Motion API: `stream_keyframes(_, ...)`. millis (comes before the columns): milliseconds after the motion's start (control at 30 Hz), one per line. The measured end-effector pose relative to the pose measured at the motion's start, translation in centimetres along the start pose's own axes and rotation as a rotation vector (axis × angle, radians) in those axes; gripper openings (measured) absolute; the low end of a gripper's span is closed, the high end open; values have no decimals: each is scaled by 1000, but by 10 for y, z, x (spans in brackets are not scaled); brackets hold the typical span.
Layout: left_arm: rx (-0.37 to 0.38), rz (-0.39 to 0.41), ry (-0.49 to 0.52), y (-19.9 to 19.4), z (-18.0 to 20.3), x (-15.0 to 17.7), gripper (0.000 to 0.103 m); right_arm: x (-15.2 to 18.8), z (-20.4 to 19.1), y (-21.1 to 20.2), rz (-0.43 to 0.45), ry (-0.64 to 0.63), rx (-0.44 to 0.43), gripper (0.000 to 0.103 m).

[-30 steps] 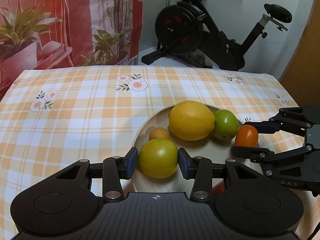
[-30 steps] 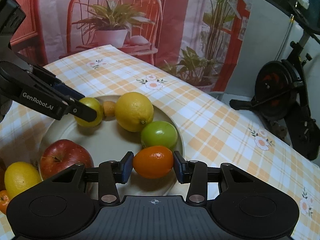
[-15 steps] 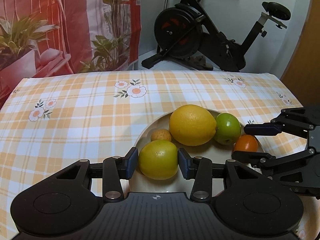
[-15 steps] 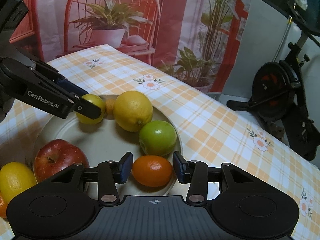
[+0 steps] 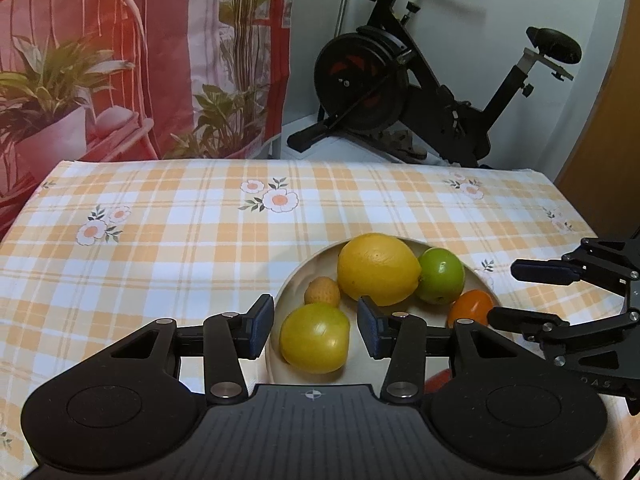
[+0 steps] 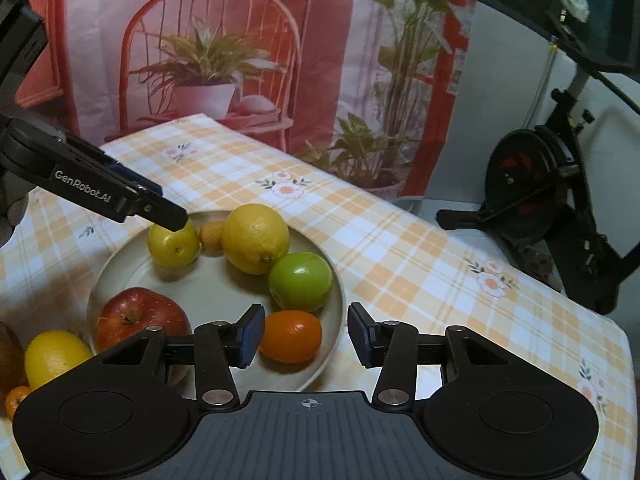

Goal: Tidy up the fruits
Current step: 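Lower the orange and yellow-green citrus onto the plate and open both tools, then withdraw both open tools from the plate toward the remaining loose fruit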

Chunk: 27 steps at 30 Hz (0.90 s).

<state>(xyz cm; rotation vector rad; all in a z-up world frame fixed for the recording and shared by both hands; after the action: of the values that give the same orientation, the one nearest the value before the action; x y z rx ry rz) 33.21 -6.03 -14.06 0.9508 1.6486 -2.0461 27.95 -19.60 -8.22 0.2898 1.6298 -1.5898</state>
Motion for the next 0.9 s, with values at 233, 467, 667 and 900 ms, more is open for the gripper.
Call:
stream_keyframes(233, 4, 21, 12, -26, 1, 3, 49, 8, 4, -29, 45, 81, 22, 46)
stream_keyframes(467, -8, 36, -1, -51, -10, 9, 49, 24, 5, -54, 78, 168, 49, 50)
stream_keyframes(667, -26, 42, -8, -71, -26, 17, 49, 40, 11, -70, 91, 246, 76, 50)
stream_keyframes(900, -62, 31, 19, -89, -48, 26, 49, 53, 11, -80, 103, 314, 82, 50)
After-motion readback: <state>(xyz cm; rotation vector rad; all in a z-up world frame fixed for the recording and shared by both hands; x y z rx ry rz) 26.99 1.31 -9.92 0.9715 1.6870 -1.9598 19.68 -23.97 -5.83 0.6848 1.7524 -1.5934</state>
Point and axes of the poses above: each gripper's, at about its wrist camera, not at the fingertips, and y roughly the way its jaws point, z to its right, x to its underside, the point moved 2 cm from there along y, roughly the way its jaws point, and after that the axes turned 2 degrees about x, right-handed, at the moved point
